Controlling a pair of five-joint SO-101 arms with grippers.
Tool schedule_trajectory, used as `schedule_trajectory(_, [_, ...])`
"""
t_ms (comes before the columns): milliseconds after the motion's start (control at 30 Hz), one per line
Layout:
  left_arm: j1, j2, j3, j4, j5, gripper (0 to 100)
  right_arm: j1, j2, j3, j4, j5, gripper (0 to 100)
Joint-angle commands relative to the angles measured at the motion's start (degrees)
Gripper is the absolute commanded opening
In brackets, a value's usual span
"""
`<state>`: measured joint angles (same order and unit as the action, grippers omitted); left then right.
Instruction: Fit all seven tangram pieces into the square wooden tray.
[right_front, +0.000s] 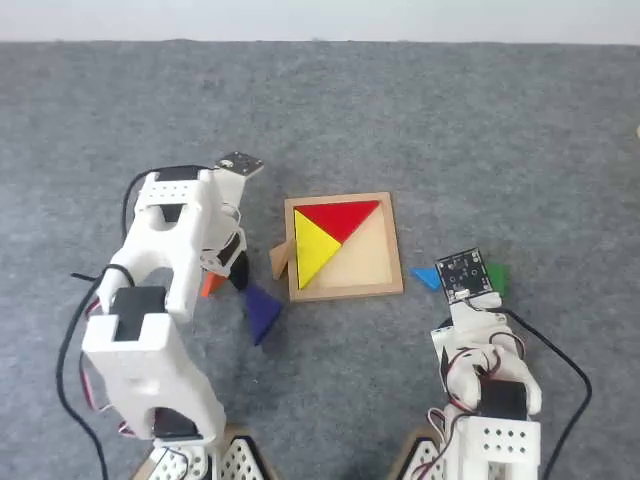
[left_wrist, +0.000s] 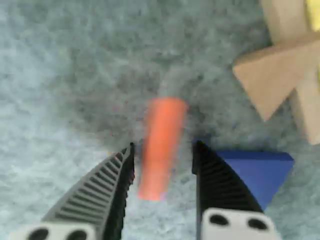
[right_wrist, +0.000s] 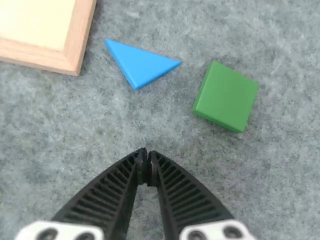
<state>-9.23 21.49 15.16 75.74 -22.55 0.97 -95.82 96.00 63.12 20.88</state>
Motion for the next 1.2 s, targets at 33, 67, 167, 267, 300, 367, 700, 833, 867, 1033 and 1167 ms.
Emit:
schedule_trajectory(33, [0.2, 2.5, -2.7, -3.0, 2.3, 19, -0.1, -0.7, 0.9, 0.1, 0.5, 0.8])
schedule_trajectory(67, [0.2, 2.8, -2.7, -3.0, 2.3, 18, -0.1, -0.7, 0.9, 0.1, 0.5, 0.8])
schedule_trajectory(167, [0.0, 2.8, -2.7, -2.7, 2.2, 13, -0.1, -0.7, 0.9, 0.1, 0.5, 0.8])
schedule_trajectory(267, [0.1, 2.8, -2.7, -2.2, 2.1, 8, -0.1, -0.7, 0.9, 0.1, 0.5, 0.8])
schedule_trajectory(300, [0.2, 2.8, -2.7, -2.2, 2.1, 7, -0.1, -0.7, 0.9, 0.1, 0.5, 0.8])
schedule_trajectory(367, [0.2, 2.8, -2.7, -2.2, 1.6, 8, -0.1, -0.7, 0.9, 0.1, 0.5, 0.8])
schedule_trajectory(700, [1.2, -0.1, -5.0, 0.4, 1.9, 1, -0.1, -0.7, 0.9, 0.1, 0.5, 0.8])
schedule_trajectory(833, [6.2, -7.3, -6.4, 5.0, 3.6, 1, -0.1, -0.7, 0.9, 0.1, 0.5, 0.8])
schedule_trajectory(867, [7.9, -9.1, -6.4, 6.1, 4.1, 1, -0.1, -0.7, 0.9, 0.1, 0.5, 0.8])
schedule_trajectory(1033, [19.1, -16.9, -6.6, 9.2, 8.4, 1, -0.1, -0.7, 0.9, 0.1, 0.5, 0.8])
schedule_trajectory(1167, [26.0, -17.8, -11.5, 9.0, 9.5, 1, -0.1, -0.7, 0.9, 0.1, 0.5, 0.8])
